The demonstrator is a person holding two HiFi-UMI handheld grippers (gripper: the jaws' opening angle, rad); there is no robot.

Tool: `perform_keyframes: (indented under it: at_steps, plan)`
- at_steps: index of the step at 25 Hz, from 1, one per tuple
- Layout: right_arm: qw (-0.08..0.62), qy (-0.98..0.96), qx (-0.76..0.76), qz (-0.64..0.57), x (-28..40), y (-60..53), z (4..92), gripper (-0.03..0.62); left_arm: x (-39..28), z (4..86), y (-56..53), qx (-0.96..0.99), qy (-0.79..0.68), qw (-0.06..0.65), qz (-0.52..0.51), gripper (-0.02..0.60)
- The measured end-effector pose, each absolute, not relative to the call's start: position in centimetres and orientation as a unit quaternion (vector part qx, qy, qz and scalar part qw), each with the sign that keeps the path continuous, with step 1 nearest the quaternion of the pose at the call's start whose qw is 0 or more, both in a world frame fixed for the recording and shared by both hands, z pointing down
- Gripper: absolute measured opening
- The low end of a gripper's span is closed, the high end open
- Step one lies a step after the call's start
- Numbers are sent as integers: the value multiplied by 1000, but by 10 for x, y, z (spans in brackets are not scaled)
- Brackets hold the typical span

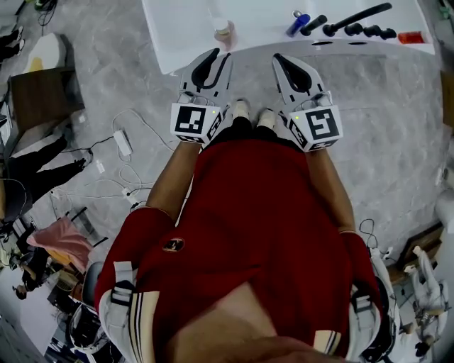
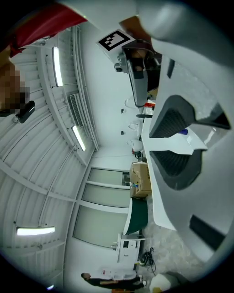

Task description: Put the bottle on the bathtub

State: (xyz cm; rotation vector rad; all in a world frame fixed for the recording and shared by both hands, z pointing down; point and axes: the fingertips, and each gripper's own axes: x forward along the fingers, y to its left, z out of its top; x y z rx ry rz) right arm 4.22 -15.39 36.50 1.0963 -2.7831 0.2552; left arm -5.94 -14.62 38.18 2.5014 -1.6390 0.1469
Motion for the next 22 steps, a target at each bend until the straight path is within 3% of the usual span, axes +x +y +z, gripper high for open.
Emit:
perform_keyframes:
  at_steps: [6, 22]
  plan:
    - [55, -930, 355, 76, 37, -143, 349, 0, -57, 363, -137, 831, -551, 58, 51, 8]
    - [50, -934, 349, 54, 39, -134, 331, 0, -32, 347, -126, 853, -518, 44, 42, 8]
